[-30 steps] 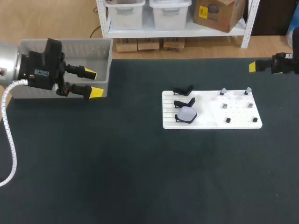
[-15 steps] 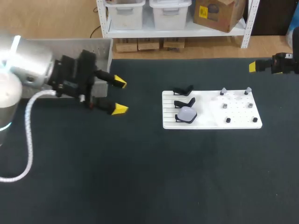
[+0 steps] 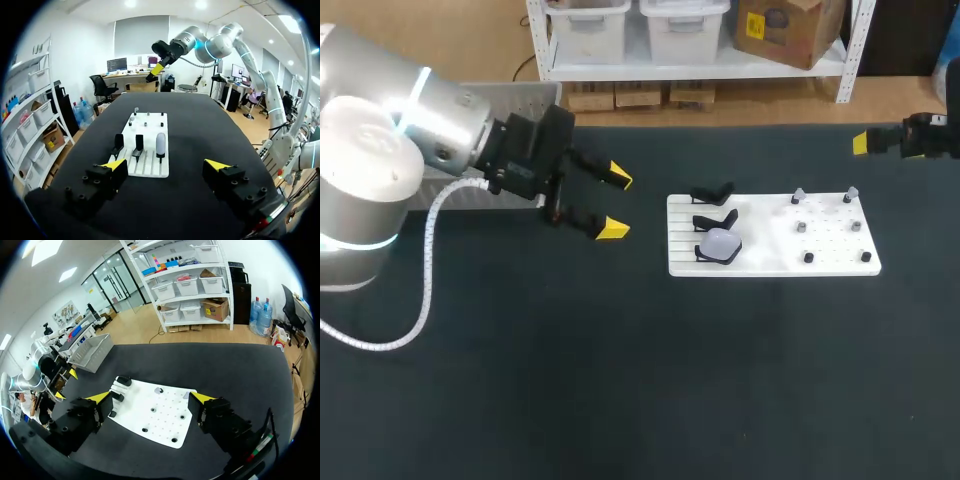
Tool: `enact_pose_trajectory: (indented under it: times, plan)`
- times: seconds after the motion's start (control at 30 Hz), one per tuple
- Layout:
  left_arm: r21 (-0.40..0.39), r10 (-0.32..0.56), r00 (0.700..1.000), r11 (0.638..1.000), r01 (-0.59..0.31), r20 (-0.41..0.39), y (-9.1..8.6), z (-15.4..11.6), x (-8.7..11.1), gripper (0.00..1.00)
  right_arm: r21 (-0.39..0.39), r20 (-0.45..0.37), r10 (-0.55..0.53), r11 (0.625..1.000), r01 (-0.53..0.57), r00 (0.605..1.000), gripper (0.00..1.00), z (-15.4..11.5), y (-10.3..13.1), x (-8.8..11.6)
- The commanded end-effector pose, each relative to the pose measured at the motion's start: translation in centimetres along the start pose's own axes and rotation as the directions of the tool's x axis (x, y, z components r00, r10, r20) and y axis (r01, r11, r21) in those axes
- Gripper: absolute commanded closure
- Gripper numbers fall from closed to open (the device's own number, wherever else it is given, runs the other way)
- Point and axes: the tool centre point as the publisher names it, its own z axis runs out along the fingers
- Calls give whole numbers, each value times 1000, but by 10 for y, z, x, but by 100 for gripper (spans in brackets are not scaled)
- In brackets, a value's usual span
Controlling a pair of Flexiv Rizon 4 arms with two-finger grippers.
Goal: Pick up each earbud case from the left stands, insert the matching earbuds, close the lid, and place the case in the box.
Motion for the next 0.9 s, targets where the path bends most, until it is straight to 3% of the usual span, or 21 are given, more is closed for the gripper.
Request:
enact_pose_trajectory:
  times: [0.03, 0.27, 0.43, 0.63, 0.9]
  plan:
    - [13, 0, 1000, 1000, 0, -5, 3, 0, 0, 0, 1, 0, 0, 1000, 0, 1000, 0, 0, 0, 0]
    - [13, 0, 1000, 1000, 0, -5, 3, 0, 0, 0, 1, 0, 0, 1000, 0, 1000, 0, 0, 0, 0]
    - [-22, -26, 999, 999, 26, -20, 3, 14, 11, 0, 1, 0, 0, 1000, 0, 1000, 0, 0, 0, 0]
    - [-18, -5, 1000, 1000, 5, -10, 4, 37, 10, 0, 1, 0, 0, 1000, 0, 1000, 0, 0, 0, 0]
    - [46, 40, 999, 998, -39, -8, 9, 74, 8, 0, 1, 0, 0, 1000, 0, 1000, 0, 0, 0, 0]
